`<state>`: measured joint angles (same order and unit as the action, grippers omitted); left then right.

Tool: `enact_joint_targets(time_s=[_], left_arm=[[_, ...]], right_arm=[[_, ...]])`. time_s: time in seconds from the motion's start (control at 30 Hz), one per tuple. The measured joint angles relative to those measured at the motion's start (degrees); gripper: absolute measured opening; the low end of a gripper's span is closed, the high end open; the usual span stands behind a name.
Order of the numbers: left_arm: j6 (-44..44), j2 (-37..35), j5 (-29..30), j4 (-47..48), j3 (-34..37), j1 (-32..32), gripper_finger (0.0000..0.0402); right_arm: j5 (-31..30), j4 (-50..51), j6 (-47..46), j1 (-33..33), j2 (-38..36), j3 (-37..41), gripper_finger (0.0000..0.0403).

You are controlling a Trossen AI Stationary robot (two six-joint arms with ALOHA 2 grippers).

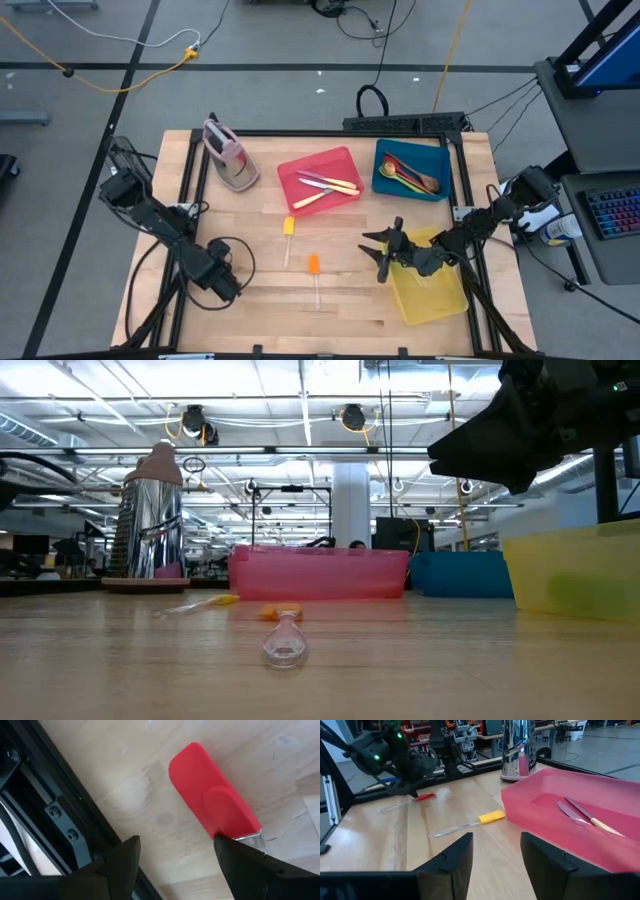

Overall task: Pick & Place Kitchen Items
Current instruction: Put the red spatula into the yellow bin

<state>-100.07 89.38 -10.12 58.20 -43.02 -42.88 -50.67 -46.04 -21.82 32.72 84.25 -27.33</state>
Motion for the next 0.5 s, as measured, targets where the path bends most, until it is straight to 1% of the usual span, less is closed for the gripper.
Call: enact_joint_targets(time_s=[0.13, 0.23, 0.37, 0.5], left_arm=[[1.7, -1.4, -0.5, 0.6, 0.3, 1.7, 0.0264], [2.7, -3.6, 0.9, 0.6, 0.2, 2.3, 0.0263], [2.7, -6.9, 1.9, 2.1, 0.3, 3.1, 0.0252], [0.2, -9.6, 7.6, 1.3, 0.2, 3.1, 0.0239]], right_arm=[[0.0, -0.5, 0.0, -0.1, 0.0, 0.0, 0.0157], [0.0, -0.5, 0.0, -0.2, 0.0, 0.0, 0.0157], [0.0, -0.5, 0.0, -0.2, 0.0, 0.0, 0.0157], [0.0, -0.4, 0.0, -0.2, 0.0, 0.0, 0.0157]])
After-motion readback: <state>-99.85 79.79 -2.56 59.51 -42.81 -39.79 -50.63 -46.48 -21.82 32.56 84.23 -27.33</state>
